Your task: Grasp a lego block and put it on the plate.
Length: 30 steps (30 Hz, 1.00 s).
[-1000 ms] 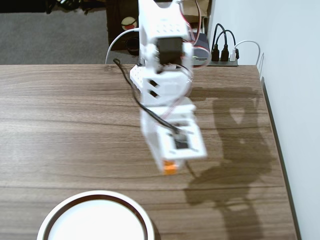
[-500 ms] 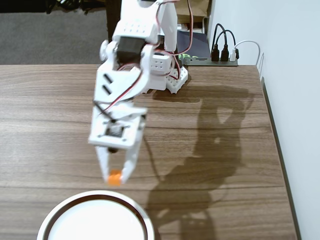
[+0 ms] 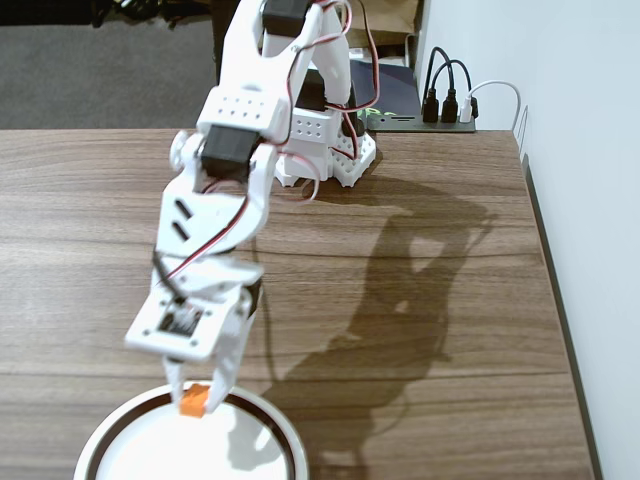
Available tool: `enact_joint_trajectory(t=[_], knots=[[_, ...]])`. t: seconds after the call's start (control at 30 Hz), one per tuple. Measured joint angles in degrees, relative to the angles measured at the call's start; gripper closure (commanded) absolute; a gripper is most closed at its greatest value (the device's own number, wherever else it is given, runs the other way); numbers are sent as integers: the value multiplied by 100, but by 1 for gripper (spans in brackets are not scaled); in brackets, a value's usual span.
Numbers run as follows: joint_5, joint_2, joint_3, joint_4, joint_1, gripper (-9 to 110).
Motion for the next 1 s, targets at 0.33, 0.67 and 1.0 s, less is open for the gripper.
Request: enact_joint_trajectory(t=[0.33,0.67,1.0], knots=[[642,-1020,-1107,976,-62,99],[905,-1485,-1380,1072,-70,99],[1011,-1582,-1503,1072,-70,93]])
